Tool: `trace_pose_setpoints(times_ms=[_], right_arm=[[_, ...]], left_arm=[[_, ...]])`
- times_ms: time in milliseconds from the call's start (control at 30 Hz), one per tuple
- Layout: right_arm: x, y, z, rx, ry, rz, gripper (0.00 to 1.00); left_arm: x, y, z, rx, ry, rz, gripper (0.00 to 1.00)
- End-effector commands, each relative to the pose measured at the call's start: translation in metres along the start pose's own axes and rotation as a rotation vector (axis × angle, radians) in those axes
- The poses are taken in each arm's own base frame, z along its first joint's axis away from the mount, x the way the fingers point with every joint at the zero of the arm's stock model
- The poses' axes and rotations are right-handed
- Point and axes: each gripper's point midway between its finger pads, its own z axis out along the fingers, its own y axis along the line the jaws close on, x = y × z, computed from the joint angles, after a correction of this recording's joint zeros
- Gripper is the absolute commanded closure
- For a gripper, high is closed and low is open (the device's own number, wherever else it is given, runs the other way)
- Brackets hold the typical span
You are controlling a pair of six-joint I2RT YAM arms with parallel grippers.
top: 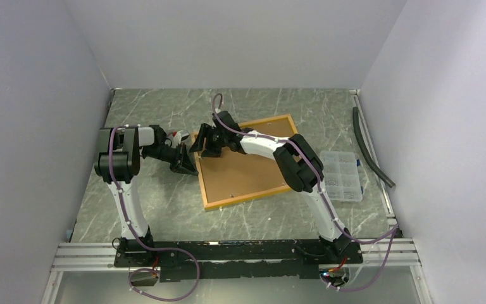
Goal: Put the photo into the frame
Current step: Install the photo frame at the center of the board.
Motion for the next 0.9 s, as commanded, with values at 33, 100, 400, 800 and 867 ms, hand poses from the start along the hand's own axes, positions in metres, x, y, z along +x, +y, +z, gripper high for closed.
trace_pose_setpoints(times_ms=[33,100,400,800,867], right_arm=[[0.015,0.013,0.004,-0.044,0.047,-0.001,0.39],[0.016,0.012,0.004,-0.043,0.052,0.000,0.39],[0.012,0.026,0.004,-0.084,0.080,-0.050,0.37],[-0.109,0.023,-0.108,-0.052,-0.216,-0.077,0.12],[-0.128,-0.003,-0.144,0.012,-0.293,-0.049,0.05]], left_arm=[[-0.005,0.025,0.003,-0.119,-0.009,0.070,0.94],[-0.006,0.025,0.003,-0.120,-0.011,0.073,0.94],[-0.010,0.017,-0.002,-0.121,-0.014,0.086,0.94],[-0.009,-0.001,-0.038,-0.206,-0.026,0.221,0.78],[-0.005,0.000,-0.041,-0.239,-0.020,0.253,0.76]])
